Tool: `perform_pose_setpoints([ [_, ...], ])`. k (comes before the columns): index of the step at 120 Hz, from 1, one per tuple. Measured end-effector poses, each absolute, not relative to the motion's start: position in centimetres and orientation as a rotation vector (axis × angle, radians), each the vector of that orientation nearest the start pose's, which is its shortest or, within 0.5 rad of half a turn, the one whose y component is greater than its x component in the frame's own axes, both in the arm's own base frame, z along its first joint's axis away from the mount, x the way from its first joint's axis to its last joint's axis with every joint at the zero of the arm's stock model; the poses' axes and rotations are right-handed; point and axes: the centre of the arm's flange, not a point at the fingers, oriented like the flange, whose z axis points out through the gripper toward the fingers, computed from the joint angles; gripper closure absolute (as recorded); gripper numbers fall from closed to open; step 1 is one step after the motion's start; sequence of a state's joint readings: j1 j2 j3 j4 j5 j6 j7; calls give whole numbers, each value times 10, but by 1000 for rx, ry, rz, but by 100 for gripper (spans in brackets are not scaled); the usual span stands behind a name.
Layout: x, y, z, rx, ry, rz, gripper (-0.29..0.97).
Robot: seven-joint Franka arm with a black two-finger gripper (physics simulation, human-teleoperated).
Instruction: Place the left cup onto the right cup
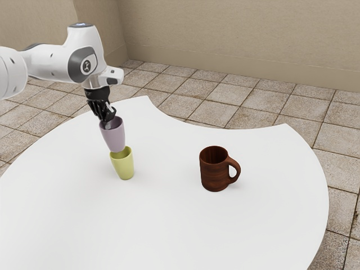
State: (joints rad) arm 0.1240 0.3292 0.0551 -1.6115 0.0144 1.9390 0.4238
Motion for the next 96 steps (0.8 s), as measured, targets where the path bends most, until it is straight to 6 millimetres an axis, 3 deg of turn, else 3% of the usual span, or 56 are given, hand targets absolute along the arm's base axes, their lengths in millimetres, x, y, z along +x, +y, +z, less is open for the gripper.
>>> perform_pose_setpoints([
  [96,653,114,403,-3094,374,82,79],
])
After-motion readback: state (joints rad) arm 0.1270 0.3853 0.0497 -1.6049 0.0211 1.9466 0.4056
